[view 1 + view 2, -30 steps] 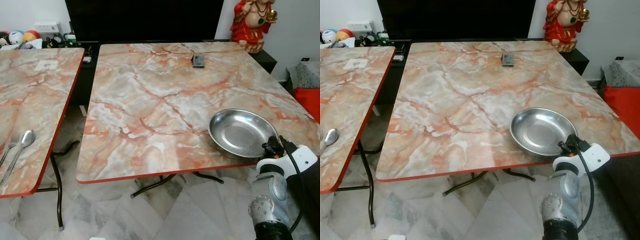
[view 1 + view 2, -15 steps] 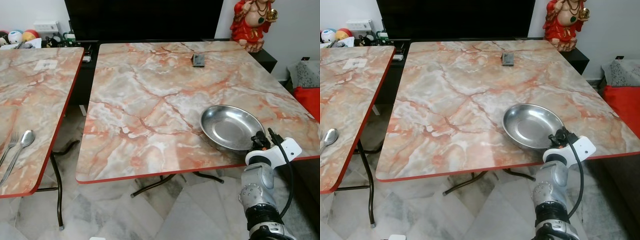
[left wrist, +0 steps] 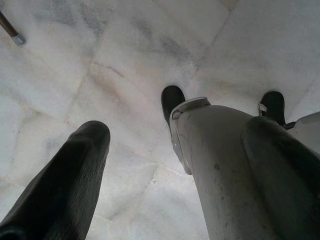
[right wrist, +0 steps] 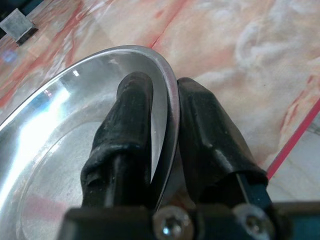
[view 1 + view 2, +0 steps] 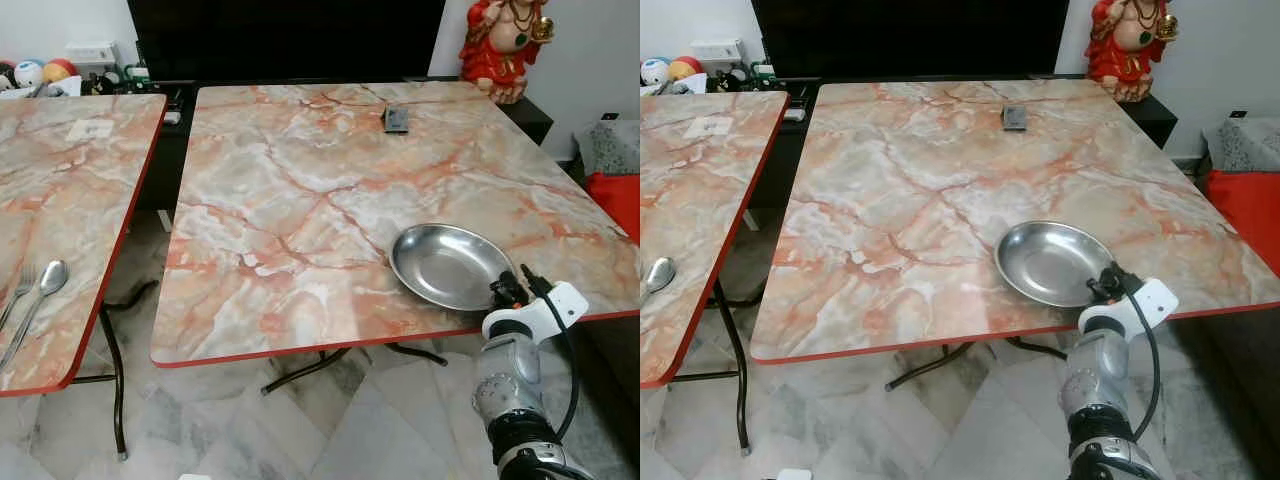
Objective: Setting the table
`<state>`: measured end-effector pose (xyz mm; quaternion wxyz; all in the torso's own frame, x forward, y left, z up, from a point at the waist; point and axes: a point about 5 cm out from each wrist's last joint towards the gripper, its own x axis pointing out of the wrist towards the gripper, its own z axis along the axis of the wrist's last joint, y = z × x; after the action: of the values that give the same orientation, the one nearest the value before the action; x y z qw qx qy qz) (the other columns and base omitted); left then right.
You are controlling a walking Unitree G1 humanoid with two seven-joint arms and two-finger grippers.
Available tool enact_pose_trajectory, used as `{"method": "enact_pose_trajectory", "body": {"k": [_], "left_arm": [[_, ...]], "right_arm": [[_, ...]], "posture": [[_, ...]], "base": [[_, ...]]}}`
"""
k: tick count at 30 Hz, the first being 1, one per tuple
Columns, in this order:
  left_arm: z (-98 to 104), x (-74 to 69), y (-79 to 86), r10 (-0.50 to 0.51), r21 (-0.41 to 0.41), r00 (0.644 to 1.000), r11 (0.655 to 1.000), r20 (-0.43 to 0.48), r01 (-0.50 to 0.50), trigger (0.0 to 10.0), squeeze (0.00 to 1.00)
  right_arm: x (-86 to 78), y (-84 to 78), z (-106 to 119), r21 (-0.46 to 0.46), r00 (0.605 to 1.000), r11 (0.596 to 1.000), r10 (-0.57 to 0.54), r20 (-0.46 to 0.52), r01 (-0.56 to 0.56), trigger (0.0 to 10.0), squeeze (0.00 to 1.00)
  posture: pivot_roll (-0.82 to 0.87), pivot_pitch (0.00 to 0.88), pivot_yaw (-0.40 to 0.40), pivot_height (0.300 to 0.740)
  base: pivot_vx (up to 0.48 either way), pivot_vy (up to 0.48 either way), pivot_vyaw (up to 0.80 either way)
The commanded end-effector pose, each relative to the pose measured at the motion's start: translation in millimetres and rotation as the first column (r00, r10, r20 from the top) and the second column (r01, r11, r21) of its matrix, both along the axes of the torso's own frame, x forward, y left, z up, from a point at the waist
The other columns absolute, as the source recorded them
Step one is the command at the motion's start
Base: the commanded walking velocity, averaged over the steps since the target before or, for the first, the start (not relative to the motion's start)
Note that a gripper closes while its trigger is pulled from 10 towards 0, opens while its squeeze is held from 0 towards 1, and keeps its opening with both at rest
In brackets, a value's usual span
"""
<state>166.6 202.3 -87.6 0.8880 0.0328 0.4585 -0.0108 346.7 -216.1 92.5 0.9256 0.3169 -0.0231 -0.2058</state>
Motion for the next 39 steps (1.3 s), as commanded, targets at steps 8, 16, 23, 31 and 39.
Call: {"method": "enact_pose_trajectory", "body": {"k": [8,16,23,31,39], "left_arm": [[-7.2,-15.4,-1.1,-0.007,-0.006,0.998,1.0,-0.066,0.006,10.0,0.0],[-7.0,-14.5,-1.8,-0.008,-0.007,0.998,1.0,-0.065,0.008,10.0,0.0],[-7.4,-15.4,-2.3,-0.01,-0.011,0.998,1.0,-0.069,0.009,10.0,0.0],[-8.6,-17.4,-5.5,-0.011,-0.013,0.997,1.0,-0.071,0.01,10.0,0.0],[-9.5,-19.9,-6.1,-0.011,-0.014,0.997,1.0,-0.074,0.01,10.0,0.0]], "right_arm": [[1.8,-1.8,1.9,-0.015,1.0,1.0,-0.003,0.008,0.003,10.0,0.66],[1.7,-3.4,2.2,-0.028,1.0,1.0,-0.007,0.003,0.007,10.0,0.56],[1.9,-3.2,2.2,-0.047,1.0,0.999,-0.002,0.0,0.002,10.0,0.5],[1.5,-3.2,1.9,-0.055,1.0,0.999,0.003,0.001,-0.003,10.0,0.74],[1.0,-2.9,1.9,-0.079,1.0,0.997,0.017,0.002,-0.017,10.0,0.0]], "posture": [[0.03,0.139,-0.047,0.74],[0.03,0.139,-0.046,0.74],[0.03,0.14,-0.048,0.74],[0.03,0.142,-0.049,0.74],[0.02,0.142,-0.05,0.74]], "base": [[0.0,0.0,0.0],[0.0,0.0,0.0],[0.0,0.0,0.0],[0.0,0.0,0.0],[0.0,0.0,0.0]]}}
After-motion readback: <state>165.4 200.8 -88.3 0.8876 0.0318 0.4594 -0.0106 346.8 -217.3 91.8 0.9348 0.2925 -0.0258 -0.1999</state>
